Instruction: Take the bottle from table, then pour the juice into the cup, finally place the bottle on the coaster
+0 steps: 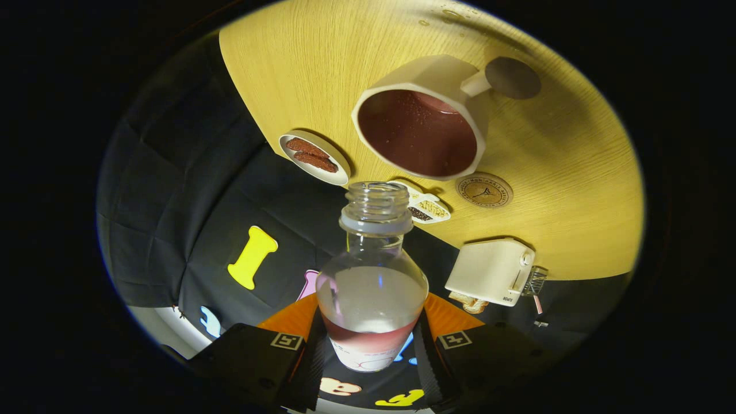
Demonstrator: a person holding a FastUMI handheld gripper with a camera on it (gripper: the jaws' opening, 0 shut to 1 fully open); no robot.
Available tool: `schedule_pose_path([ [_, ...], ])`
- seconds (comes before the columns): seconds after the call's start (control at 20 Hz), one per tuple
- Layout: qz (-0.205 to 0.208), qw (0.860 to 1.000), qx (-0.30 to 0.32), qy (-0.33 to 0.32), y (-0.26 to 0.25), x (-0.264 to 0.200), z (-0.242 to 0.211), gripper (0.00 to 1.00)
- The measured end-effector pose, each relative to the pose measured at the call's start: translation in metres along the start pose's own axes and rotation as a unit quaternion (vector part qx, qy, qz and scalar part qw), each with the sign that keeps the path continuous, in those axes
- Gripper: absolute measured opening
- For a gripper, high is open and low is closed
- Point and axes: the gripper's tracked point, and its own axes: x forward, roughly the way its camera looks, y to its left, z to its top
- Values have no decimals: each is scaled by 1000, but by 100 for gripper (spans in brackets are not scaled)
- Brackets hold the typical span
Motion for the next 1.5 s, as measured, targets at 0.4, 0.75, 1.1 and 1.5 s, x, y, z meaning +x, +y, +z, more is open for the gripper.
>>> schedule_pose_path([
  [0.4, -6, 1000, -4, -2, -4, 2, -1, 70],
  [0.75, -11, 1000, -16, 3, -11, 4, -5, 70],
  [1.1, 5, 996, -88, 5, -11, -4, -15, 70],
  [1.5, -7, 943, -332, 28, -2, -35, -49, 69],
])
